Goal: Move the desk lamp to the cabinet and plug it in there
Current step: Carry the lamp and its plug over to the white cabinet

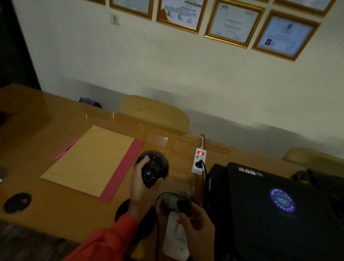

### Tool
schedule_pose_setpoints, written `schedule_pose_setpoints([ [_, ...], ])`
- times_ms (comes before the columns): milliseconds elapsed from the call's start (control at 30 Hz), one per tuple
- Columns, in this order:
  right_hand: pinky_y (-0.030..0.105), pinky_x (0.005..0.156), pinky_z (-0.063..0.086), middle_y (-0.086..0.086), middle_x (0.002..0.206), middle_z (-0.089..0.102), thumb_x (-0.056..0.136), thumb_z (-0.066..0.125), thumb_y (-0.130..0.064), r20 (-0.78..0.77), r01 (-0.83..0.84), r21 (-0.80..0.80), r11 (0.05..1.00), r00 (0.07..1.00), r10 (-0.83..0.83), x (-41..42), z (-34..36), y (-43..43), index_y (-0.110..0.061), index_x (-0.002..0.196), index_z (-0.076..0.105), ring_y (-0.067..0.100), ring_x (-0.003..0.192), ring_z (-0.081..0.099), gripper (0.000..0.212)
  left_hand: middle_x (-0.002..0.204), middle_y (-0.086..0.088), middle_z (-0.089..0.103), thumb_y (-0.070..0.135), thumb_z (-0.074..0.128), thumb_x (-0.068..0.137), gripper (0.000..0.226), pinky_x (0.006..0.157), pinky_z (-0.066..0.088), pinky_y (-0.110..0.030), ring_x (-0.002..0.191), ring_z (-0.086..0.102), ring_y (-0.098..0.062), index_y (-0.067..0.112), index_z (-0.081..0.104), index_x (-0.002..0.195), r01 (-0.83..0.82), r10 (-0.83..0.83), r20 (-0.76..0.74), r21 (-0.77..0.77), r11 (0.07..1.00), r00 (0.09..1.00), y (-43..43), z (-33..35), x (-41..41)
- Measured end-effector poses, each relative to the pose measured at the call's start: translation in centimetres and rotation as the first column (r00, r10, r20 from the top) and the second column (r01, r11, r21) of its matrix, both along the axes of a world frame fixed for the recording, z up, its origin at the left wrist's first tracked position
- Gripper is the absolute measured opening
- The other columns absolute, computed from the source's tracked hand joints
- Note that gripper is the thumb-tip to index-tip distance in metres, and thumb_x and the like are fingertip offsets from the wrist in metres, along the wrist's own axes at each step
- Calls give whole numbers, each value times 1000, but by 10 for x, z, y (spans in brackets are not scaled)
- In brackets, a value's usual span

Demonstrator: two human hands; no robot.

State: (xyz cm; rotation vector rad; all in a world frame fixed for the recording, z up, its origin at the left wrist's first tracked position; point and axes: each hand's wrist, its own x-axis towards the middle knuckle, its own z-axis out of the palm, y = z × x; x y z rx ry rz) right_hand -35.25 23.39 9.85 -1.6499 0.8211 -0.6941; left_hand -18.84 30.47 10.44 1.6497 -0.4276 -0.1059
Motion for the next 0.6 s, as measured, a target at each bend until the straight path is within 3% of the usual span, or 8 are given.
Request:
schedule_pose_setpoints([
  [167, 12, 68, 55, -23, 86, 73, 83, 69, -5, 26, -14, -6, 1000, 1000, 15, 5, 10, -11, -39, 96, 62, 0, 84, 70, 37, 127, 3, 50, 1, 74, 75, 59, 102, 43, -36, 126, 46, -19, 32, 46, 117, -53, 55, 45, -60, 997, 997, 5, 4, 1],
  [267, 6, 68, 51, -29, 91, 71, 85, 66, -7, 74, -31, -50, 998, 997, 35, 15, 29, -16, -37, 99, 64, -6, 85, 68, 33, 124, 10, 51, 0, 74, 74, 58, 107, 40, -36, 129, 44, -12, 29, 48, 117, -61, 77, 151, -113, 992, 986, 22, 15, 8],
  [400, 11, 62, 52, -9, 81, 74, 86, 65, -5, 151, -68, -77, 995, 985, 80, 40, 55, -15, -37, 96, 65, 2, 72, 68, 34, 132, 12, 51, 4, 75, 75, 64, 101, 41, -11, 127, 44, 2, 46, 48, 116, 12, 20, 204, -155, 988, 979, 58, 49, 21],
  [533, 11, 53, 49, 4, 82, 68, 86, 63, -3, 196, -185, -46, 982, 962, 190, 74, 75, -7, -5, 112, 63, -1, 60, 63, 26, 126, 21, 51, 3, 76, 73, 66, 96, 42, -8, 120, 49, 2, 43, 47, 117, -13, 67, 306, -175, 984, 950, 99, 87, 43],
  [600, 9, 52, 50, 2, 87, 69, 88, 62, -5, 202, -269, 3, 963, 944, 263, 93, 88, 4, -9, 116, 58, -4, 60, 64, 29, 125, 23, 50, 1, 76, 72, 68, 95, 42, -7, 119, 49, 4, 45, 46, 115, -62, 123, 349, -179, 982, 929, 123, 103, 53],
])
